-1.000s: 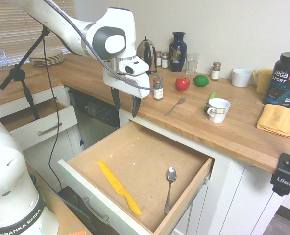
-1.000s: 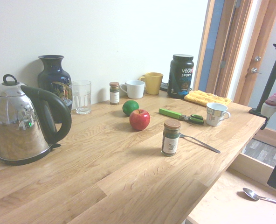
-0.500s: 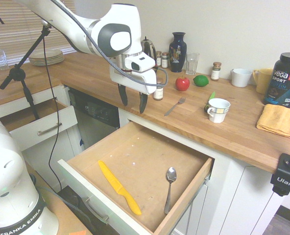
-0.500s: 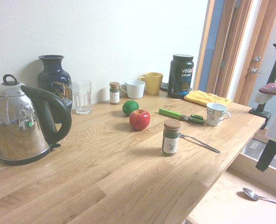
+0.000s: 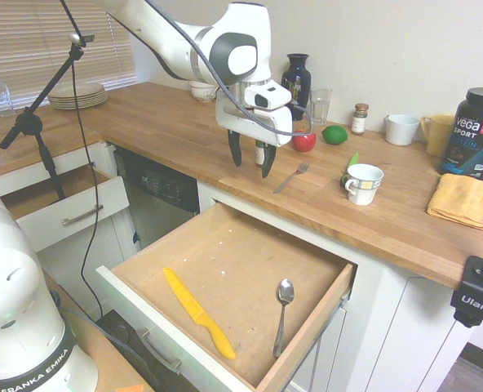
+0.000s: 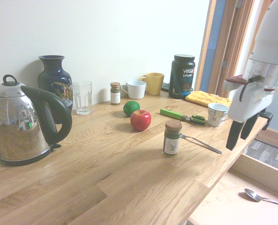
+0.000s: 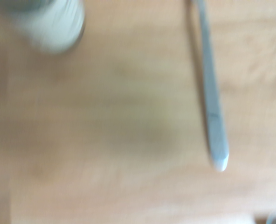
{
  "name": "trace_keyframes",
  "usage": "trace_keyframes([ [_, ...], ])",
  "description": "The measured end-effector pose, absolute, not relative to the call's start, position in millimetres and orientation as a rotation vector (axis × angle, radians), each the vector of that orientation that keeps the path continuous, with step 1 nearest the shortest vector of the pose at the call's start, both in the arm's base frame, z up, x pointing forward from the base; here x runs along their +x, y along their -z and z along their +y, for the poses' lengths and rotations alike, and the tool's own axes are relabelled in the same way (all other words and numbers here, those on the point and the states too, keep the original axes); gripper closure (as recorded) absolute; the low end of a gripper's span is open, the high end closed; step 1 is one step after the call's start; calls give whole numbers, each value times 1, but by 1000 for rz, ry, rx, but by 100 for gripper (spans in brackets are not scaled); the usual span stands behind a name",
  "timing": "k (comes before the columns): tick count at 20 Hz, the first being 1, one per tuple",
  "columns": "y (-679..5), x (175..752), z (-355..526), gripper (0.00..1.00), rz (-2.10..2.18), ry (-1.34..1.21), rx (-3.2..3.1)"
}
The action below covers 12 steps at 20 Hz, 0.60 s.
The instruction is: Put fork in the drawer
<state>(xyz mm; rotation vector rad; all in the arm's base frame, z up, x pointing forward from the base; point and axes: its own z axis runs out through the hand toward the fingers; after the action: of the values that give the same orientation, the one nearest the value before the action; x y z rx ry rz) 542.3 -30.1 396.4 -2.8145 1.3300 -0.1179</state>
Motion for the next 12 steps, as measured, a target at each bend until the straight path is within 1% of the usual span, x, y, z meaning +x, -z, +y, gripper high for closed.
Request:
trace_keyframes([
  [12, -373, 629, -45, 0, 1324, 62, -2845],
])
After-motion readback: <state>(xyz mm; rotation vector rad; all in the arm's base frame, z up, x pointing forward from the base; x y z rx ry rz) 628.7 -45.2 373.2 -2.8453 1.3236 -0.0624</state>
